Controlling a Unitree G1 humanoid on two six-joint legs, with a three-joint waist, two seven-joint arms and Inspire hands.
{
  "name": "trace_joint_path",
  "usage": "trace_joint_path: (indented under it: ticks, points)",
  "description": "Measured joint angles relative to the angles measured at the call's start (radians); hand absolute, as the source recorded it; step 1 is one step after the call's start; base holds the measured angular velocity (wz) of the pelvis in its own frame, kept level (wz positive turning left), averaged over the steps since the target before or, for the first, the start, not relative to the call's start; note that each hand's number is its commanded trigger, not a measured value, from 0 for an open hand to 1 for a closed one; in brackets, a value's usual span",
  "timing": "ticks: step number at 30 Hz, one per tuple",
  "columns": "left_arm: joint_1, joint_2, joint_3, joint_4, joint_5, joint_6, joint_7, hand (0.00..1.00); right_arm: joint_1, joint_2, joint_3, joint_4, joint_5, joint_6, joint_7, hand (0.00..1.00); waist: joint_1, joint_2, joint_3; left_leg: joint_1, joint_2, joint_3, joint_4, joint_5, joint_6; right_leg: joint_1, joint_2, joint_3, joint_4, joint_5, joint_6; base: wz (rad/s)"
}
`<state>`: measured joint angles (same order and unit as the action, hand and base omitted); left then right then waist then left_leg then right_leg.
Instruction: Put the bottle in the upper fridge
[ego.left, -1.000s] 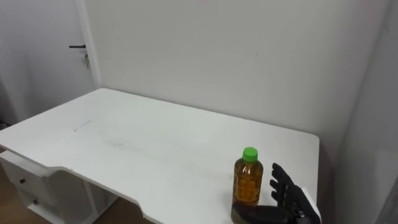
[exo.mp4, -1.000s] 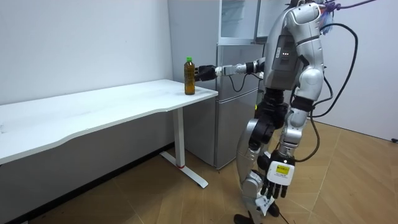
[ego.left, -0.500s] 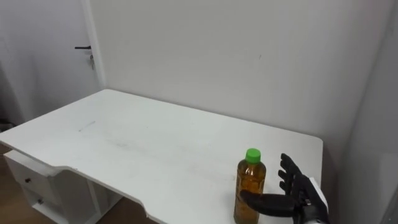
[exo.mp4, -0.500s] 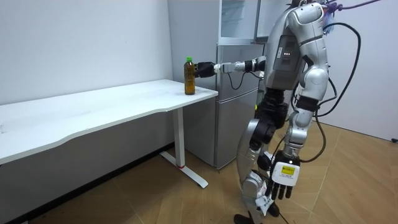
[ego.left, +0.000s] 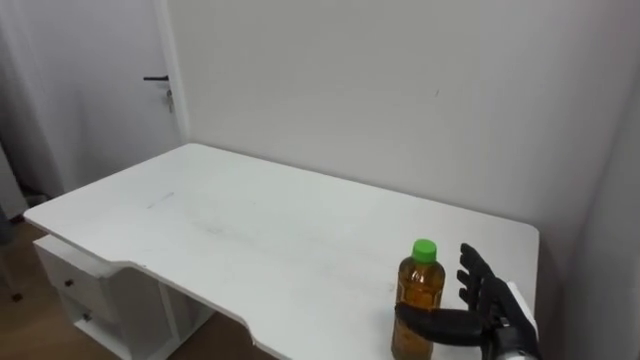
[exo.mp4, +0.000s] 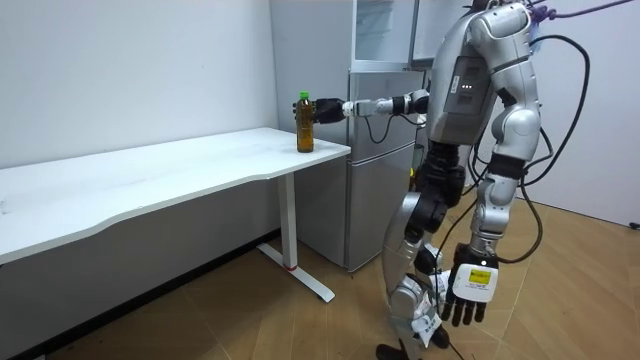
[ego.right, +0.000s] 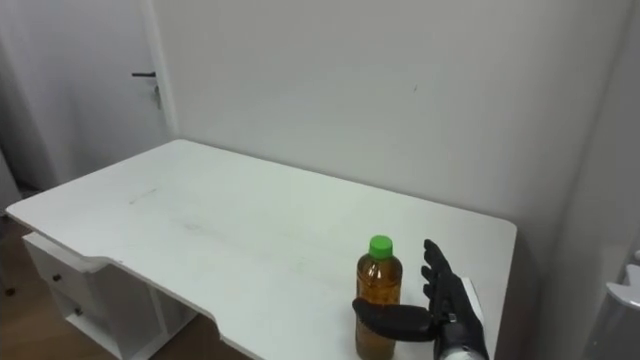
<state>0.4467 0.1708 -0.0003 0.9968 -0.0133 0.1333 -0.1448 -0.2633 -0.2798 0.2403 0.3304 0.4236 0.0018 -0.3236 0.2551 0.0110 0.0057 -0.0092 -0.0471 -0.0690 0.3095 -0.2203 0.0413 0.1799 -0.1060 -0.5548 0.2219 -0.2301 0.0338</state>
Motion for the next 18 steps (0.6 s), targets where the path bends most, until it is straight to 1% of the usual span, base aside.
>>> trace_joint_path:
  ticks: [4,5,8,10,13,15,17,18]
  points:
    - [0.003,0.000,0.001,-0.005,-0.016,-0.001,0.001,0.00,-0.003,-0.001,0.000,0.011,0.001,-0.001,0.005,0.00,0.002,-0.004,0.0014,0.000,0.000,-0.002,0.000,0.000,0.000,0.000,0.000,0.000,0.000,0.000,0.000,0.00]
    - [0.003,0.001,0.002,-0.010,-0.017,-0.002,0.002,0.00,-0.014,-0.005,0.000,0.043,0.003,-0.001,0.017,0.00,0.002,-0.007,0.0013,-0.003,0.000,-0.004,0.003,0.000,0.000,-0.001,0.000,-0.001,0.000,0.000,0.000,0.04]
    - [0.003,0.001,0.007,-0.041,-0.033,-0.002,0.003,0.00,-0.038,-0.028,0.001,0.094,0.004,0.000,0.022,0.00,0.006,-0.013,0.0013,-0.035,-0.001,-0.015,0.022,0.000,0.000,-0.020,0.001,-0.004,0.002,0.000,0.000,0.10]
    - [0.003,0.003,0.007,-0.051,-0.051,-0.001,0.002,0.00,-0.040,-0.044,0.001,0.096,0.006,0.001,0.023,0.00,0.013,-0.014,0.0021,-0.047,-0.002,-0.020,0.031,0.000,0.000,-0.026,0.001,-0.011,0.003,0.000,0.000,0.13]
    - [0.004,0.016,0.007,-0.057,-0.073,-0.001,-0.004,0.00,-0.043,-0.068,0.001,0.097,0.009,0.003,0.039,0.00,0.025,-0.016,0.0006,-0.066,-0.005,-0.033,0.039,0.000,0.000,-0.036,0.001,-0.023,0.006,0.000,0.000,0.14]
    - [0.011,0.027,0.006,-0.060,-0.086,-0.001,-0.007,0.00,-0.091,-0.078,0.001,0.154,0.012,0.005,0.051,0.00,0.022,-0.014,0.0009,-0.086,-0.008,-0.048,0.053,0.000,0.000,-0.047,0.002,-0.023,0.013,-0.001,-0.001,0.17]
    - [0.010,0.039,0.006,-0.064,-0.095,-0.004,-0.012,0.00,-0.125,-0.092,0.001,0.199,0.026,0.007,0.059,0.00,0.024,-0.018,0.0002,-0.106,-0.009,-0.053,0.061,0.001,-0.001,-0.064,0.002,-0.023,0.019,-0.002,-0.002,0.13]
    - [0.010,0.045,0.006,-0.064,-0.106,-0.004,-0.013,0.00,-0.145,-0.092,0.001,0.220,0.031,0.008,0.059,0.00,0.025,-0.019,0.0001,-0.120,-0.009,-0.056,0.068,0.001,-0.001,-0.075,0.001,-0.024,0.022,-0.002,-0.003,0.07]
